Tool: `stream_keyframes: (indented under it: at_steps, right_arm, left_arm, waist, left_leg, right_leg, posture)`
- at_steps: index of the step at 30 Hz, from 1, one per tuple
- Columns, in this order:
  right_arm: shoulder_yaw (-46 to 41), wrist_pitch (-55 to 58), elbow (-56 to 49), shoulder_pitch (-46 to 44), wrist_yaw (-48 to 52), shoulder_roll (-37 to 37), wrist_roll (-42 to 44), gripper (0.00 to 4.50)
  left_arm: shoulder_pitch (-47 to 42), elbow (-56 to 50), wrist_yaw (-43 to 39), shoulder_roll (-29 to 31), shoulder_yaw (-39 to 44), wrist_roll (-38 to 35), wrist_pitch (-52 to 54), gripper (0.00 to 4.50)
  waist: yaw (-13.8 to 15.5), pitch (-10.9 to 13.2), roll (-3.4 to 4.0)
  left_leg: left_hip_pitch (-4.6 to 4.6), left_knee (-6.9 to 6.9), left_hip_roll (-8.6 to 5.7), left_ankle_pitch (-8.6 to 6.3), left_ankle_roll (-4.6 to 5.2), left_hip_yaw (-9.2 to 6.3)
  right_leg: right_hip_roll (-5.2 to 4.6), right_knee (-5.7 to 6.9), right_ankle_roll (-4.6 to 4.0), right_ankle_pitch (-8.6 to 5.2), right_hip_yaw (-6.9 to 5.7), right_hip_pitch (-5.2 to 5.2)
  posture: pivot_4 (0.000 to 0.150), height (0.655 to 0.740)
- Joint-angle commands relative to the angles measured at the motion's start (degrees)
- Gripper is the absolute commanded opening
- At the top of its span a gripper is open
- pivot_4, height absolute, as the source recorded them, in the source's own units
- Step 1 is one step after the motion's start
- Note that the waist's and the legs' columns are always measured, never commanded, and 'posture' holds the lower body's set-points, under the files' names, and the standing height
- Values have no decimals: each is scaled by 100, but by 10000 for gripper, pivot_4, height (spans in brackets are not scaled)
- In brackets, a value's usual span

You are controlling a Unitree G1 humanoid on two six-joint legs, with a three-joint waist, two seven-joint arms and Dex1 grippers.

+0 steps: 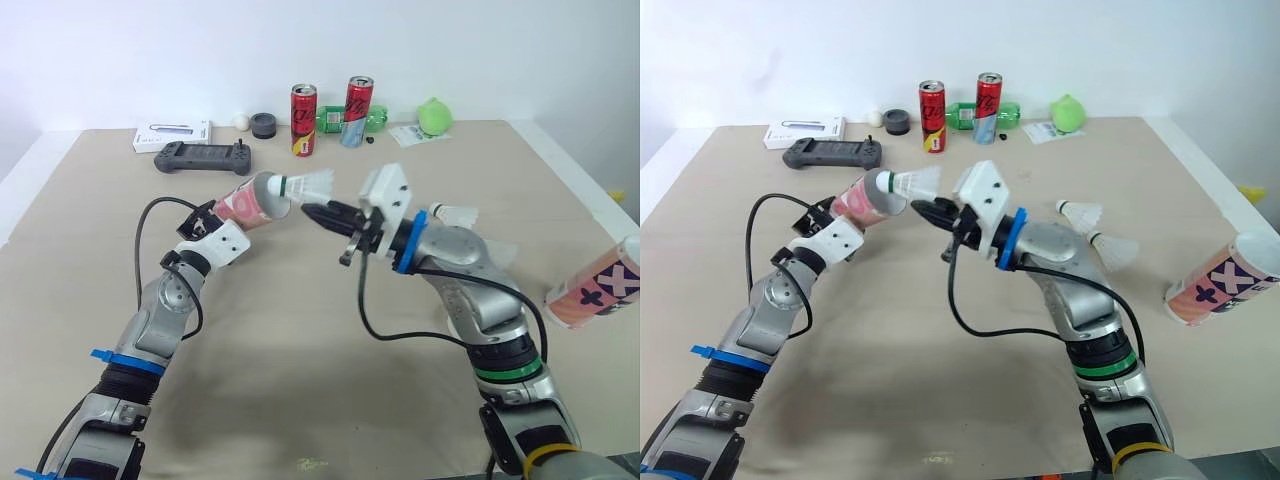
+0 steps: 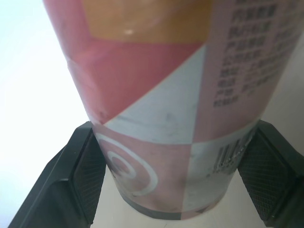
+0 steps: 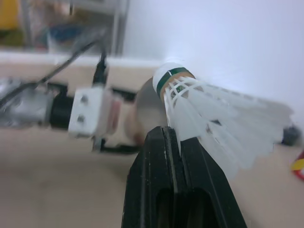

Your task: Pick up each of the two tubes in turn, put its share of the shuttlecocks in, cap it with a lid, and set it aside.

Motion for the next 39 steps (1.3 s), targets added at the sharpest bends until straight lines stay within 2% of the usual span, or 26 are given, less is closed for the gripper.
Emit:
stream_keyframes:
  at_steps: [1, 7, 8, 13, 15, 16, 17, 18, 25, 30, 33, 35, 37, 39]
  right_arm:
    - [259, -265, 192, -298, -80, 85, -502, 222]
    - [294, -461, 445, -653, -70, 414, -709, 222]
    - [239, -405, 380, -657, -1, 456, -609, 3199]
    - [-99, 53, -207, -396, 129, 533, -43, 21411]
    - [-278, 225, -422, -163, 17, 484, 80, 32678]
    - [-545, 333, -560, 33, -218, 448, 108, 35529]
    - [-850, 400, -656, 238, -535, 381, 17, 41316]
    - [-1177, 440, -684, 444, -969, 284, -222, 44354]
    - [-2822, 720, -1118, 1947, -2597, -153, -957, 44354]
    - [-3479, 1257, -1401, 2735, -3081, 98, -808, 44354]
    - [-3648, 1568, -1507, 2889, -3193, 253, -646, 44354]
    - [-3668, 1674, -1533, 2898, -3214, 271, -580, 44354]
    - [-3660, 1754, -1496, 2877, -3220, 249, -532, 44354]
    - [-3645, 1778, -1422, 2844, -3224, 212, -510, 44354]
  left_arm:
    - [-122, -214, 45, -35, -11, 34, -31, 37078]
    - [-40, -333, 43, -103, -102, 69, -34, 37078]
    - [-38, -333, 44, -113, -107, 69, -32, 37078]
    - [-50, -318, 43, -145, -115, 52, -58, 37078]
    - [-60, -296, 42, -162, -116, 30, -73, 37078]
    - [-74, -273, 30, -176, -123, 11, -87, 37078]
    - [-89, -253, 22, -187, -127, -7, -102, 37078]
    - [-108, -229, 17, -199, -120, -32, -121, 37078]
    - [-207, -37, -25, -248, -183, -81, -247, 37078]
    - [-292, 129, -32, -323, -226, -127, -361, 37078]
    - [-288, 135, -285, -655, -1, -779, -199, 37078]
    - [-265, 111, -441, -813, 104, -1092, -102, 37078]
    - [-226, 0, -601, -1117, 366, -1687, 231, 37078]
    - [-208, -68, -741, -1084, 305, -1700, 232, 37078]
  waist:
    - [1, 0, 0]
    - [0, 0, 0]
    - [1, 0, 0]
    - [2, 0, 0]
    - [3, 0, -1]
    - [5, 0, -1]
    - [27, -1, -3]
    - [34, -1, -3]
    - [89, -1, -3]
    - [-2, -1, -2]
    - [-1, -1, 0]
    - [-4, -1, 0]
    - [-3, -1, 0]
    - [-4, -1, 0]
  left_leg:
    - [0, 0, 0, 4, -1, -1]
    - [0, -2, 1, 8, -1, -2]
    - [0, -3, 1, 8, -1, -3]
    - [-5, -4, 0, 8, -1, -6]
    - [-6, -4, 0, 8, -1, -10]
    - [-6, -4, 0, 8, -1, -11]
    - [-6, -2, 0, 8, -1, -13]
    - [-6, -2, -1, 8, -1, -18]
    - [-9, -4, -12, 16, -11, -18]
    - [0, -16, -7, 19, -6, -15]
    - [1, -13, -8, 23, -2, -12]
    - [2, -12, -9, 29, -1, -2]
    - [2, -10, -10, 41, 5, 0]
    - [5, -10, -10, 50, 16, 0]
  right_leg:
    - [0, 8, 0, 0, 0, -3]
    - [2, 14, -5, 3, -1, -7]
    - [2, 14, -28, 16, -1, -7]
    - [1, 14, -28, 16, -4, -8]
    - [0, 14, -28, 16, -7, -7]
    - [0, 14, -28, 16, -8, -6]
    - [0, 15, -28, 16, -11, -5]
    - [0, 15, -28, 16, -15, -2]
    - [-10, 14, -20, 15, -12, -4]
    - [-2, 17, -26, 14, -7, -5]
    - [-4, 17, -20, 12, -5, -3]
    - [-5, 16, 14, 5, 4, -4]
    - [-4, 16, 23, 10, 6, -4]
    - [-4, 16, 24, 16, 6, -3]
  posture:
    - [1500, 7400]
    - [1500, 7400]
    - [1500, 7400]
    - [1500, 7400]
    - [1500, 7400]
    - [1500, 7400]
    - [1500, 7400]
    - [1500, 7400]
    - [1500, 7400]
    - [1500, 7400]
    - [1500, 7400]
    - [1500, 7400]
    - [1500, 7400]
    - [1500, 7400]
